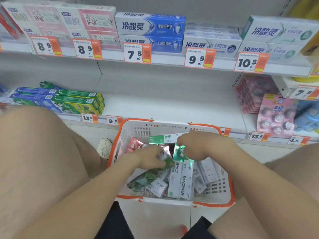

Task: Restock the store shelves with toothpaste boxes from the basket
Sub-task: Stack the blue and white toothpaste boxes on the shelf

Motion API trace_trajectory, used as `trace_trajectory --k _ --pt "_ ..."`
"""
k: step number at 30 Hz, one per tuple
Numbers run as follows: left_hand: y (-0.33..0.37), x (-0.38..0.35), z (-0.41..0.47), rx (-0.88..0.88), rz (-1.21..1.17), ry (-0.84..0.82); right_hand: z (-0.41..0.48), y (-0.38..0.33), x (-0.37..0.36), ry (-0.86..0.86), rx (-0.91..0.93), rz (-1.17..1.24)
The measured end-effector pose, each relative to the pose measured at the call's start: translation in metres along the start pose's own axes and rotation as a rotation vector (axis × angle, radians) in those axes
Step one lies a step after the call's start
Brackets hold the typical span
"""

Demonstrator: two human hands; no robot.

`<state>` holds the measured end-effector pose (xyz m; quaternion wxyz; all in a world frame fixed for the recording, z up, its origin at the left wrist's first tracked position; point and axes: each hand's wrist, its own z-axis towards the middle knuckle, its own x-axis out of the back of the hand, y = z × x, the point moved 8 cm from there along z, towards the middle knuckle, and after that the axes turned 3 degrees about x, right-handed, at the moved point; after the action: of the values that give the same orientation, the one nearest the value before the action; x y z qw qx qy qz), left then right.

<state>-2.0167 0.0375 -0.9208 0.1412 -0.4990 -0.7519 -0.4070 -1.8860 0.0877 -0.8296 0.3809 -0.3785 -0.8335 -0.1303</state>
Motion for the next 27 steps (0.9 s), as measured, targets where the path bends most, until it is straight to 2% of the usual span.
trace_trajectory --k 3,6,8,10,12,14,17,20,23,27 --pt "0.020 0.059 -0.007 -0.046 -0.507 0.280 -0.003 0.021 0.021 0.114 -0.056 0.094" --pt "0.033 0.101 -0.024 -0.057 -1.014 0.501 -0.012 0.029 0.041 0.231 -0.032 0.339" --pt "0.033 0.111 -0.033 -0.020 -1.268 0.569 -0.019 0.022 0.051 0.269 0.027 0.486" --pt "0.033 0.112 -0.037 0.015 -1.436 0.535 -0.023 0.017 0.058 0.337 0.042 0.530" --pt "0.038 0.113 -0.039 0.030 -1.492 0.450 -0.026 0.018 0.068 0.427 0.033 0.492" --pt "0.040 0.118 -0.043 0.057 -1.439 0.417 -0.031 0.029 0.075 0.438 0.016 0.552" --pt "0.040 0.137 -0.053 0.000 -1.302 0.470 -0.043 0.052 0.080 0.357 0.025 0.903" --pt "0.049 0.151 -0.063 -0.176 -1.368 0.422 -0.056 0.056 0.088 0.303 0.118 1.135" --pt "0.057 0.159 -0.071 -0.239 -1.337 0.425 -0.060 0.055 0.093 0.286 0.173 1.144" --pt "0.057 0.164 -0.073 -0.259 -1.400 0.483 -0.062 0.058 0.106 0.391 0.170 1.160"
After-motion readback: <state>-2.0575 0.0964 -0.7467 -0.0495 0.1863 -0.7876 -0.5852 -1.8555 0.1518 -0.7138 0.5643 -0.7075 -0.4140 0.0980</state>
